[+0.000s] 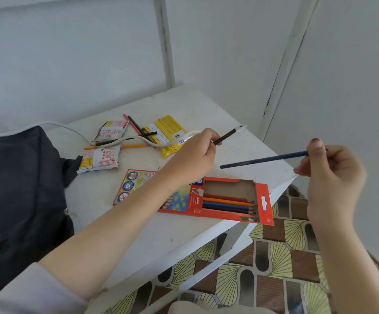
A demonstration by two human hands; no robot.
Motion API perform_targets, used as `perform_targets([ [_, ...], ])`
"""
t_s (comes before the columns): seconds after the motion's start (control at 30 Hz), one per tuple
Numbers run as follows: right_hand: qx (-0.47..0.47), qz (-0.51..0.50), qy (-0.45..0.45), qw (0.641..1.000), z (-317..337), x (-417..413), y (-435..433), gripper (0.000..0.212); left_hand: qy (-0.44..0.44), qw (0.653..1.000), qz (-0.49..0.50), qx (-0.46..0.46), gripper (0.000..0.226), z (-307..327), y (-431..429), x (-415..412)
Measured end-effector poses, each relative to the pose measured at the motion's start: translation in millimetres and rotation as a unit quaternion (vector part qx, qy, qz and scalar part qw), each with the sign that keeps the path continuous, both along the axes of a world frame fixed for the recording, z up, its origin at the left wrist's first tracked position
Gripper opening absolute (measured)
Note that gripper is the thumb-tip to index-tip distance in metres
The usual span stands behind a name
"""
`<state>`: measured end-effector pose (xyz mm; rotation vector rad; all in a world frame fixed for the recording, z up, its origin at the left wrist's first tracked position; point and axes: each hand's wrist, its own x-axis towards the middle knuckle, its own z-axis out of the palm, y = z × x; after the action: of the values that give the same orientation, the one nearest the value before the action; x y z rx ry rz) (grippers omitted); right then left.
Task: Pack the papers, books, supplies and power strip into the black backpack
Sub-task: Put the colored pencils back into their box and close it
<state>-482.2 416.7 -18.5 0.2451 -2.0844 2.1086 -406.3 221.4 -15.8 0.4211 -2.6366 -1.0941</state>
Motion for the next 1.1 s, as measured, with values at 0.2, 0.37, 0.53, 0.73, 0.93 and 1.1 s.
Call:
perform_targets([
  [0.2, -0.064, 0.02, -0.193, 0.979, -20.7, 15.5, 5.5, 0.028, -0.152, 0.985, -0.047, -0.072, 0.044, -8.9, -24.1, 16.0],
  [0.37, -0.077, 0.009, -0.243, 0.967, -31.4, 31.8, 4.3, 0.028, -0.226, 0.968, -0.098, -0.055, 0.065, -16.5, -32.4, 29.5],
  [0.53, -0.091, 0.004, -0.217, 0.972, -27.8, 27.6, -3.4, 0.031, -0.205, 0.971, -0.054, -0.11, 0.056, -25.5, -34.0, 36.5],
  [0.73, -0.106, 0.014, -0.209, 0.972, -28.1, 19.0, -14.8, 0.027, -0.174, 0.974, 0.031, -0.142, 0.051, -33.2, -32.9, 49.5],
  [0.93, -0.079, 0.033, -0.183, 0.979, -32.0, 13.1, -24.3, 0.024, -0.163, 0.969, 0.124, -0.138, 0.055, -43.1, -32.1, 61.4],
  [1.1, -0.002, 0.041, -0.117, 0.992, -31.0, -1.4, -35.6, 0.024, -0.093, 0.984, 0.141, -0.057, 0.021, -33.9, -37.8, 58.5],
])
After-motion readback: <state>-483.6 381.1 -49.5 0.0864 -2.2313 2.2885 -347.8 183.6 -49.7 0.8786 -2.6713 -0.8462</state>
